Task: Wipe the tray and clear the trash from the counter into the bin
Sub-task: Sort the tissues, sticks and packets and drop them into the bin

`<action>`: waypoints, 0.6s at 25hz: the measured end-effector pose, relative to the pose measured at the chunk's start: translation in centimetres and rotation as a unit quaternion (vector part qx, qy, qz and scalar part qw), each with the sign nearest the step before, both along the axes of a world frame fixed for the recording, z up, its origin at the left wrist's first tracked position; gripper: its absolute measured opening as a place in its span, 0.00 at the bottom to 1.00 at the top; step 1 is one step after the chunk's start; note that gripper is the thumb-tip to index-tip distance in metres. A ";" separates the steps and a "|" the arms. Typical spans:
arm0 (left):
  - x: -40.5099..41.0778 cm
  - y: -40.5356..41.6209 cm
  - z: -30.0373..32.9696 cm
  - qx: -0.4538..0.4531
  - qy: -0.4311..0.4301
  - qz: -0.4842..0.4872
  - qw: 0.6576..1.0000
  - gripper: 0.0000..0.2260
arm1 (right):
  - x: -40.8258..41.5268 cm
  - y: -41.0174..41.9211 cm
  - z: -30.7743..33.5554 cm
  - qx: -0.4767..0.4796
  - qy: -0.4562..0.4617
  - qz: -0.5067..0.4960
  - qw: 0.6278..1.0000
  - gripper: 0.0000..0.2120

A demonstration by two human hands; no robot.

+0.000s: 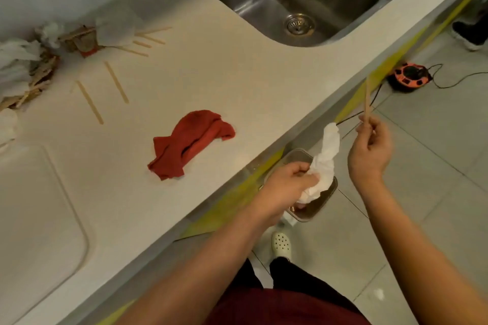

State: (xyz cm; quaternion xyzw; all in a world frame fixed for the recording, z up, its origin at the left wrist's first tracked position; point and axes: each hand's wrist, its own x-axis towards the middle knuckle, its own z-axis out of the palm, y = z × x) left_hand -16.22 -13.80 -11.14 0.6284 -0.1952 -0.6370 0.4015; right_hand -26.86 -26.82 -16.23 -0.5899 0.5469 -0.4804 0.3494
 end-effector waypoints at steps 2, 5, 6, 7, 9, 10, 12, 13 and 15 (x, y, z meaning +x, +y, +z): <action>-2.1 -0.3 -3.2 0.080 0.011 0.009 0.997 0.04 | -3.9 0.8 -4.4 0.099 0.047 -0.035 0.993 0.11; -3.5 -0.1 -8.2 0.209 0.038 0.066 0.975 0.09 | -8.1 3.3 -10.2 0.326 0.134 -0.029 0.936 0.12; -3.7 0.0 -9.6 0.241 0.052 0.087 0.965 0.12 | -9.1 4.1 -11.5 0.405 0.154 -0.008 0.901 0.11; -3.7 0.2 -10.6 0.267 0.066 0.095 0.957 0.14 | -9.8 4.8 -12.3 0.471 0.165 0.016 0.866 0.10; -3.6 0.4 -11.8 0.299 0.082 0.088 0.947 0.12 | -10.0 5.7 -12.9 0.542 0.169 0.051 0.822 0.07; -3.7 0.5 -12.1 0.309 0.078 0.082 0.944 0.09 | -9.9 5.8 -12.9 0.551 0.174 0.061 0.814 0.07; -3.8 0.2 -12.5 0.322 0.065 0.080 0.941 0.06 | -9.1 5.4 -12.6 0.540 0.197 0.072 0.815 0.07; -3.8 -0.1 -12.7 0.322 0.063 0.084 0.941 0.07 | -8.5 5.1 -12.3 0.524 0.210 0.078 0.822 0.08; -3.8 -1.0 -12.7 0.305 0.074 0.084 0.946 0.13 | -7.3 4.3 -11.7 0.485 0.218 0.095 0.841 0.09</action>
